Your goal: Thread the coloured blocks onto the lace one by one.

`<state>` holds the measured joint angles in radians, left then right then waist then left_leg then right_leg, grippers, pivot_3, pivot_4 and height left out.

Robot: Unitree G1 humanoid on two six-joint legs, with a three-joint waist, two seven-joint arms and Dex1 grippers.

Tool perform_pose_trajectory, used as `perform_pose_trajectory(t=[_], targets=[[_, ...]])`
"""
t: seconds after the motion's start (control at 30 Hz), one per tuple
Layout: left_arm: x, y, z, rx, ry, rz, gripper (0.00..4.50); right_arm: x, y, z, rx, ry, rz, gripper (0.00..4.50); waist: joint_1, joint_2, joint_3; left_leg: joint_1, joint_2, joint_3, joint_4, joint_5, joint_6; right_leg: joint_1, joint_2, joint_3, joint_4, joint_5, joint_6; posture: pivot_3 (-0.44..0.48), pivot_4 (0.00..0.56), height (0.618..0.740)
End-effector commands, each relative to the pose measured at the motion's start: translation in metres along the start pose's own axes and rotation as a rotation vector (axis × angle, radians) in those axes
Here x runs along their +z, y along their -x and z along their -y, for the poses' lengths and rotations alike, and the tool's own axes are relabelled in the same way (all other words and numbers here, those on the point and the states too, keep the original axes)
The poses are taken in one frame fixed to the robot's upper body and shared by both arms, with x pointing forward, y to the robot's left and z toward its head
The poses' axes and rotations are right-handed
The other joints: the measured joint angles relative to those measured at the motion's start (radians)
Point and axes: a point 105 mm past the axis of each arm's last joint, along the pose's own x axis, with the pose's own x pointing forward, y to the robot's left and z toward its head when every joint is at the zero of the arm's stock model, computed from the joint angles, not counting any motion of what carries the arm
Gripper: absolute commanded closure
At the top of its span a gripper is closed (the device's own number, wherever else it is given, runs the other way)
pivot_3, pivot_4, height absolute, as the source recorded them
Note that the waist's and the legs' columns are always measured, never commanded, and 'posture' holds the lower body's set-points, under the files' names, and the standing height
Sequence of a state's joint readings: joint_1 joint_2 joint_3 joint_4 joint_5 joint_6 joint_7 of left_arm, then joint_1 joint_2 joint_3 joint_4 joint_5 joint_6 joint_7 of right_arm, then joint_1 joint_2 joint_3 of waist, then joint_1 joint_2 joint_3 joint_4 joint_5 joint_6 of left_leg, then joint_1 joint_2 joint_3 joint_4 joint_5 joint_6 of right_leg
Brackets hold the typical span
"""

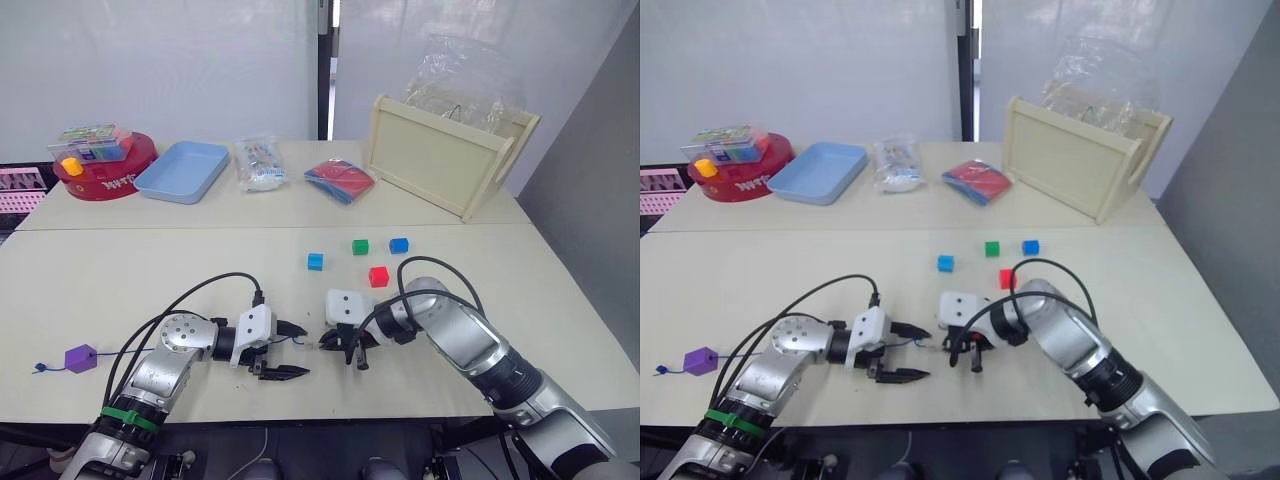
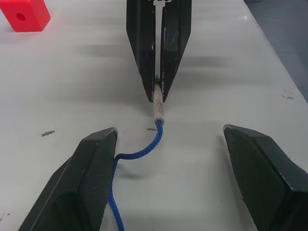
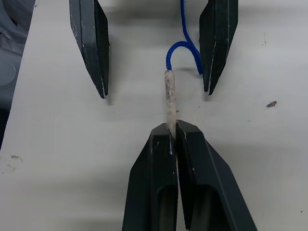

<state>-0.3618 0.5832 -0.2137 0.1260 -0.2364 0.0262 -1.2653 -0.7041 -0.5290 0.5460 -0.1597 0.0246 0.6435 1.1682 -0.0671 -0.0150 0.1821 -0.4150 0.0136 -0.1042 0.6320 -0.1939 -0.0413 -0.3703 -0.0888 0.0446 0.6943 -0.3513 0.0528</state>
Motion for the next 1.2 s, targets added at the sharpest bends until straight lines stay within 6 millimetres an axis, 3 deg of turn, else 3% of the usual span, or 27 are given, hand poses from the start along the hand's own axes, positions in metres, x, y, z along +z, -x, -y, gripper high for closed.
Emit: perform_pose_trajectory(t=[0.03, 0.13, 0.37, 0.4, 0.8, 0.9, 1.07, 1.17, 1.2], targets=[[0.012, -0.001, -0.003, 0.003, 0.001, 0.043, 1.10, 0.007, 0.002, -0.003, 0.005, 0.026, 0.020, 4.50, 0.000, 0.000, 0.000, 0.000, 0.000, 0.000, 0.000, 0.000, 0.000, 0.000, 0.000, 0.000, 0.000, 0.000, 0.000, 0.000, 0.150, 0.740], [0.018, -0.002, -0.004, 0.001, 0.017, 0.072, 1.94, 0.008, 0.002, -0.003, 0.008, 0.021, 0.025, 4.50, 0.000, 0.000, 0.000, 0.000, 0.000, 0.000, 0.000, 0.000, 0.000, 0.000, 0.000, 0.000, 0.000, 0.000, 0.000, 0.000, 0.150, 0.740], [0.011, -0.002, -0.001, -0.022, 0.012, 0.036, 4.32, 0.011, 0.001, 0.000, 0.002, 0.004, 0.048, 4.50, -0.001, 0.000, 0.000, 0.000, 0.000, 0.000, 0.000, 0.000, 0.000, 0.000, 0.000, 0.000, 0.000, 0.000, 0.000, 0.000, 0.150, 0.740], [0.011, -0.002, -0.001, -0.021, 0.012, 0.036, 4.48, 0.012, 0.001, 0.000, 0.003, 0.001, 0.049, 4.50, 0.000, 0.000, 0.000, 0.000, 0.000, 0.000, 0.000, 0.000, 0.000, 0.000, 0.000, 0.000, 0.000, 0.000, 0.000, 0.000, 0.150, 0.740], [0.013, -0.005, 0.000, -0.030, 0.011, 0.042, 4.48, 0.008, 0.003, 0.001, -0.020, -0.013, 0.042, 4.50, 0.000, 0.000, 0.000, 0.000, 0.000, 0.000, 0.000, 0.000, 0.000, 0.000, 0.000, 0.000, 0.000, 0.000, 0.000, 0.000, 0.150, 0.740], [0.013, -0.006, 0.000, -0.031, 0.011, 0.043, 4.50, 0.009, 0.006, 0.001, -0.026, -0.025, 0.051, 3.52, 0.000, 0.000, 0.000, 0.000, 0.000, 0.000, 0.000, 0.000, 0.000, 0.000, 0.000, 0.000, 0.000, 0.000, 0.000, 0.000, 0.150, 0.740], [0.013, -0.005, -0.001, -0.022, 0.004, 0.050, 4.50, 0.010, 0.031, -0.004, -0.047, -0.032, 0.063, 1.82, 0.002, 0.000, 0.000, 0.000, 0.000, 0.000, 0.000, 0.000, 0.000, 0.000, 0.000, 0.000, 0.000, 0.000, 0.000, 0.000, 0.150, 0.740], [0.009, -0.001, -0.001, -0.010, -0.006, 0.055, 4.50, 0.001, 0.070, -0.005, -0.205, -0.122, 0.155, 0.81, 0.018, 0.000, 0.000, -0.001, -0.001, 0.000, 0.000, 0.000, 0.000, 0.001, -0.001, 0.000, -0.001, 0.000, 0.000, 0.000, 0.150, 0.740], [0.008, 0.000, 0.000, -0.008, -0.006, 0.055, 4.50, -0.001, 0.079, -0.007, -0.242, -0.160, 0.190, 0.81, 0.023, 0.000, 0.000, -0.001, -0.001, 0.000, 0.000, 0.000, 0.000, 0.001, -0.001, 0.000, -0.001, 0.000, 0.000, 0.000, 0.150, 0.740]])
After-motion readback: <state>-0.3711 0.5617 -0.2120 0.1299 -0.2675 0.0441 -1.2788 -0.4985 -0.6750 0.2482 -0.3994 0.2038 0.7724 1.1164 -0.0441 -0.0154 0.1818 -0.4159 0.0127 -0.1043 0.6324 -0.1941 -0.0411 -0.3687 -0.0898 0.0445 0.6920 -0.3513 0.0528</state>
